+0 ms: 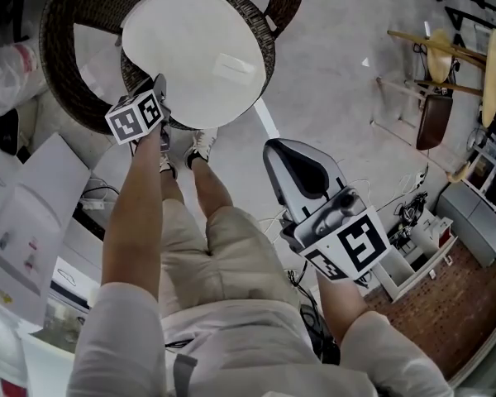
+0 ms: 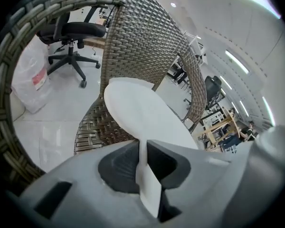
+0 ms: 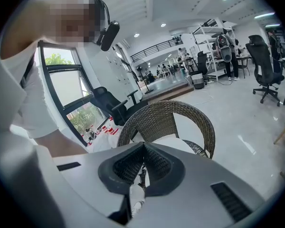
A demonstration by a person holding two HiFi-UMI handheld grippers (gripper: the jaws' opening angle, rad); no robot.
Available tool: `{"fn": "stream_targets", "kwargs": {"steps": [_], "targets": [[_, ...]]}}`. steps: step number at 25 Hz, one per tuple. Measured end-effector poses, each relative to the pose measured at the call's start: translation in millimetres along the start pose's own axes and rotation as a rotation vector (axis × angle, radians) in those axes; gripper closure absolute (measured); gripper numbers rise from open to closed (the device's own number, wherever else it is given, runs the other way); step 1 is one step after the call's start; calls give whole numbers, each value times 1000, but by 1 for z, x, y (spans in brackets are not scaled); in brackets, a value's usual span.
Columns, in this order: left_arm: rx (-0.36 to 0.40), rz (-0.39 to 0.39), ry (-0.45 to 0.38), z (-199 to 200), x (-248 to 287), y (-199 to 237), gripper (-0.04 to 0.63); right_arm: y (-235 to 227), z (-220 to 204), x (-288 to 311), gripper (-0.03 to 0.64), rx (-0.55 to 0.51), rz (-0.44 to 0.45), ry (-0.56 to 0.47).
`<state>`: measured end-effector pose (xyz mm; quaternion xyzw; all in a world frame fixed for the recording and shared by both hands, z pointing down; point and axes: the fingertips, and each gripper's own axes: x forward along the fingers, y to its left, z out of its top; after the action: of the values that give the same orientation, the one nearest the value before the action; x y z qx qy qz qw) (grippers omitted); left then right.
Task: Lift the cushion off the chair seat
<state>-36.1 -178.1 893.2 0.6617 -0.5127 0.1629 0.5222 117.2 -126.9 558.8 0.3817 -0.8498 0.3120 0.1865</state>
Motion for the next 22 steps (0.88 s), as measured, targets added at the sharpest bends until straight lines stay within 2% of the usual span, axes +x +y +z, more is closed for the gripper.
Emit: {"fn": "stream_targets", "kwargs": {"steps": [9,16,22], "targets": [[110,-58,-34,27,-40,-24,554,12,16,-20,615,-8,-17,-69],[183,-74,-55,45,-80,-46,555,30,39,-47,615,-30,-34,-123],[255,-117,-76,61,-116,-74,556,47,62,-68,615,-53,-46,-167]]}}
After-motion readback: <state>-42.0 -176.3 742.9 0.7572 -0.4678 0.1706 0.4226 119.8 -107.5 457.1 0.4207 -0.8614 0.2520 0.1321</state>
